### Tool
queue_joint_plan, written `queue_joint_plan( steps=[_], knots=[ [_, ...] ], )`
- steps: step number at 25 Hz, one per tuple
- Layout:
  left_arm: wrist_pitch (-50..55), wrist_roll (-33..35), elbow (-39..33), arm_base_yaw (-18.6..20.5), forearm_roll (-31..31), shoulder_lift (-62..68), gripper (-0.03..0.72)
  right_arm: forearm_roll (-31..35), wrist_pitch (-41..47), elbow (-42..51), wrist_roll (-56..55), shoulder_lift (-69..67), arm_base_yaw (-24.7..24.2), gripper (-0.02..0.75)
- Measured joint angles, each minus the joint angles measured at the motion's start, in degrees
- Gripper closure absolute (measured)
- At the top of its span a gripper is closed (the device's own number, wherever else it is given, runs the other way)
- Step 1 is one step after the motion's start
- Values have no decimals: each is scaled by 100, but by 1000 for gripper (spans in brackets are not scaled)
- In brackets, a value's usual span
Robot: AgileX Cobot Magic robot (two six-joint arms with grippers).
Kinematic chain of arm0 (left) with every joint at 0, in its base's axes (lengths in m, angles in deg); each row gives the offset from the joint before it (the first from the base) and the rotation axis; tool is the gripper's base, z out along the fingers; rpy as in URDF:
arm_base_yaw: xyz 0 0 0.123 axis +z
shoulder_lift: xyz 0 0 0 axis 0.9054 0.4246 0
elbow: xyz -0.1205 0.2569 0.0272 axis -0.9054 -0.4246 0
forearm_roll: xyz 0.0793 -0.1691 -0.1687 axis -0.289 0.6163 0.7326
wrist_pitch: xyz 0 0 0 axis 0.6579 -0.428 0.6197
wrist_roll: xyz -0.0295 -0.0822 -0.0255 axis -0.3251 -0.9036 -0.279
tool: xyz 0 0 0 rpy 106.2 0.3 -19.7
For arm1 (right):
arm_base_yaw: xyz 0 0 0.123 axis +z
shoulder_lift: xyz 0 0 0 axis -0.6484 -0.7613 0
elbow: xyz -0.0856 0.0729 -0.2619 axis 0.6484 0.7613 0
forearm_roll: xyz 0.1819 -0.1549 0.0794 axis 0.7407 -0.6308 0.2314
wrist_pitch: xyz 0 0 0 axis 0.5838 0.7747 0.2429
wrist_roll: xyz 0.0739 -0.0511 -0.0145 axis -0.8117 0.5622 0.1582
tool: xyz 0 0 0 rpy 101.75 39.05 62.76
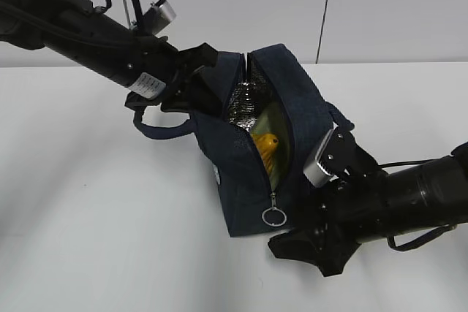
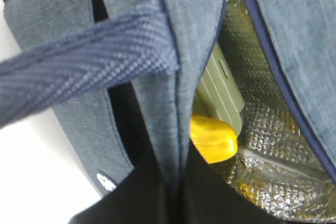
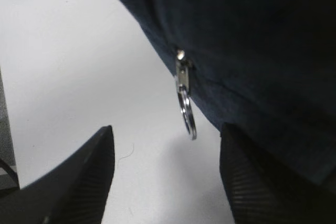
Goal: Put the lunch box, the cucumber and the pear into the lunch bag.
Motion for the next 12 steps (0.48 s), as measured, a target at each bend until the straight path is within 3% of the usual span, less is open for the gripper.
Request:
queue_joint_plan(
  steps=[6, 12],
  knots=[
    [17, 0, 0, 0, -59, 0, 690, 359, 169, 0, 207, -106, 0, 302],
    [35, 0, 0, 0, -77, 0, 690, 397, 293, 0, 220, -106, 0, 494]
  ],
)
